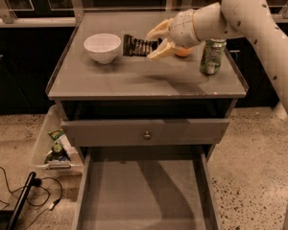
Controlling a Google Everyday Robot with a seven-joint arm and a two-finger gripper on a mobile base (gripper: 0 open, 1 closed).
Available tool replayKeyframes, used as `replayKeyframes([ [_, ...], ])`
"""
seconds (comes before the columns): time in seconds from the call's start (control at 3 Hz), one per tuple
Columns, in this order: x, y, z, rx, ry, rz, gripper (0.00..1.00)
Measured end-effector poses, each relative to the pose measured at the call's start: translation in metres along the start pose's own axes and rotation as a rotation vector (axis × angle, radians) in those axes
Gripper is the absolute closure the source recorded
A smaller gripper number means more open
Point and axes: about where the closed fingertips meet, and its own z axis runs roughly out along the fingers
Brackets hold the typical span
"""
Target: Pick rxbar chocolate from middle drawer and place on counter
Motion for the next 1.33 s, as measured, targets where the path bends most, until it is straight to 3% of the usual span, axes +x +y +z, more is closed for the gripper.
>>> replayKeyframes([
  [0.33,0.032,-0.007,-0.011,0.089,0.043,0.197,1.00],
  [0.67,0.054,-0.002,-0.013,0.118,0.059,0.327,1.00],
  [1.0,0.064,0.005,-0.005,0.107,0.063,0.399,1.00],
  [1.33,0.064,0.005,-0.005,0.107,0.062,0.402,0.81],
])
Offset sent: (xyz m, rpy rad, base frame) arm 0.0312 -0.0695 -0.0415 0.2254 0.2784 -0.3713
